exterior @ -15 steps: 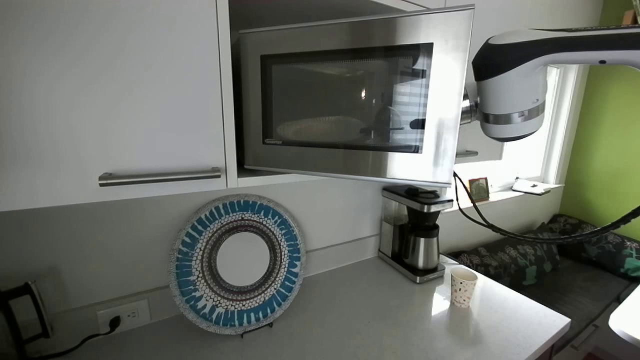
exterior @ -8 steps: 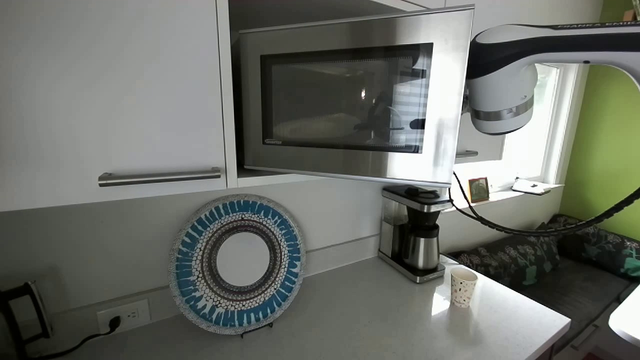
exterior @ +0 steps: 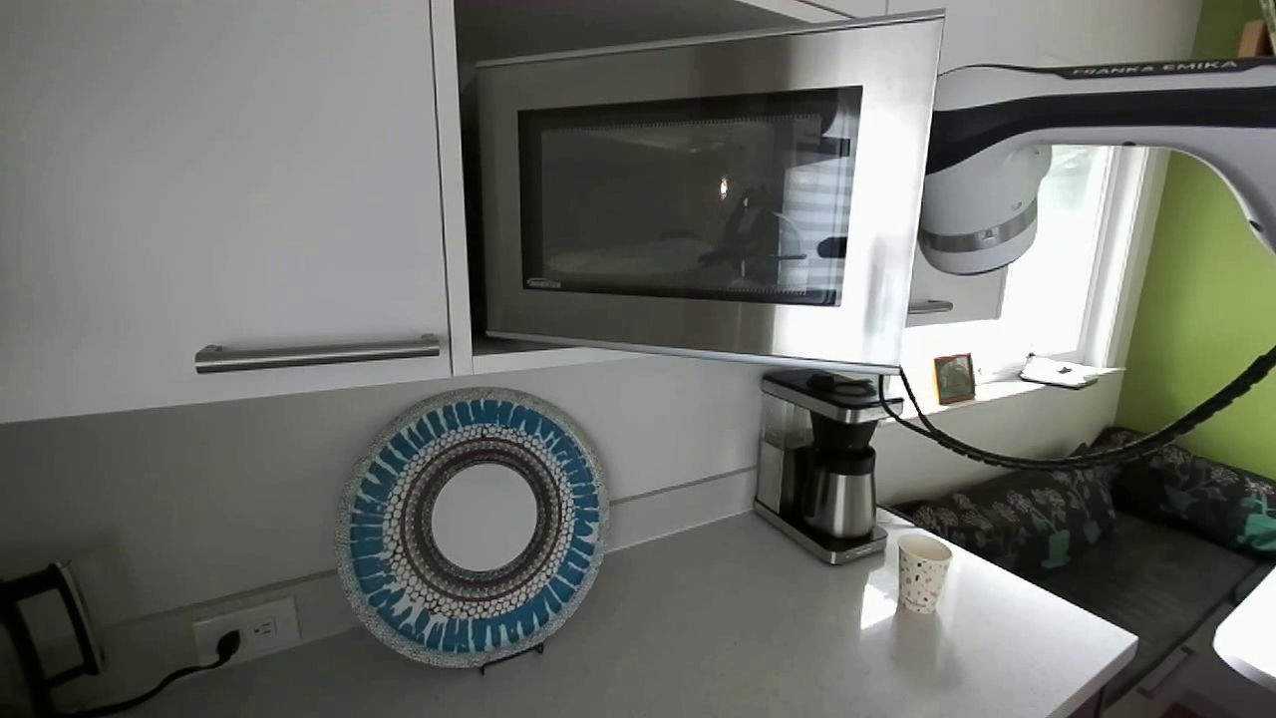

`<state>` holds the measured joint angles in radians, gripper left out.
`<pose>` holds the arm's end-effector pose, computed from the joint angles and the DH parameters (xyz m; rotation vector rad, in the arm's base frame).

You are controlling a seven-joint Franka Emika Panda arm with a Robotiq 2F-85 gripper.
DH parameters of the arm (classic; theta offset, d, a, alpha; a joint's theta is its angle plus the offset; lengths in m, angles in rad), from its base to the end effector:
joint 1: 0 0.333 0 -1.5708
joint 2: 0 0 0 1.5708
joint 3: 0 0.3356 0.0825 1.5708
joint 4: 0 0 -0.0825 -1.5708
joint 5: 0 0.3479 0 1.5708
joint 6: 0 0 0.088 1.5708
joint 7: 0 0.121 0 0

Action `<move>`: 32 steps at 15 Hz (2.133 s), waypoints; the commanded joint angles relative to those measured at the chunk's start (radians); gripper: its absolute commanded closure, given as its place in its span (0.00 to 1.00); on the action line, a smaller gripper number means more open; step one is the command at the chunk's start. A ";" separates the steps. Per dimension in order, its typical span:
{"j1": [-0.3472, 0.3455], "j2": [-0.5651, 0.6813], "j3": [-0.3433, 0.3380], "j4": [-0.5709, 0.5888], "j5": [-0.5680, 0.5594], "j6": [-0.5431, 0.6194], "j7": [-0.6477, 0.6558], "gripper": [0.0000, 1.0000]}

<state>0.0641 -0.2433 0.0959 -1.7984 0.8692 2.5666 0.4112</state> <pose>0.4888 0.0815 0.7736 -1.8785 0.7171 -0.7886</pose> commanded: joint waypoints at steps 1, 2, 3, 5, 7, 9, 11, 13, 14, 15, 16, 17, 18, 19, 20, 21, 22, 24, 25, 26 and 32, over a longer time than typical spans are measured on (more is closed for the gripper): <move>-0.011 0.026 0.019 0.019 -0.063 0.022 0.088 1.00; -0.013 0.025 0.017 0.021 -0.073 0.015 0.099 1.00; -0.016 0.023 0.017 0.021 -0.092 0.007 0.112 0.74; -0.025 0.017 0.016 0.026 -0.132 -0.003 0.140 0.67; -0.031 0.011 0.014 0.031 -0.174 -0.008 0.168 0.51; -0.033 0.005 0.011 0.039 -0.208 -0.017 0.186 0.35; -0.038 -0.005 0.009 0.043 -0.264 -0.040 0.197 0.20; -0.046 -0.013 0.007 0.051 -0.332 -0.072 0.214 0.06; -0.047 -0.015 0.006 0.053 -0.363 -0.082 0.223 0.00; -0.046 -0.017 0.004 0.057 -0.386 -0.094 0.229 0.00; -0.044 -0.020 0.001 0.061 -0.409 -0.113 0.234 0.00; -0.050 -0.025 0.003 0.063 -0.448 -0.133 0.243 0.00; -0.054 -0.032 0.004 0.067 -0.482 -0.157 0.244 0.00; -0.055 -0.038 0.004 0.072 -0.511 -0.181 0.245 0.00; -0.059 -0.049 0.004 0.073 -0.545 -0.209 0.238 0.00; -0.060 -0.059 0.003 0.078 -0.576 -0.235 0.224 0.00; -0.055 -0.071 -0.005 0.080 -0.582 -0.262 0.199 0.00; -0.055 -0.096 -0.009 0.083 -0.603 -0.301 0.179 0.00; -0.053 -0.113 -0.012 0.081 -0.610 -0.327 0.152 0.00; -0.050 -0.129 -0.017 0.082 -0.612 -0.360 0.122 0.00; -0.063 -0.147 -0.003 0.097 -0.677 -0.346 0.046 0.00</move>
<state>0.0053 -0.3934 0.0895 -1.7074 0.1910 2.2241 0.4581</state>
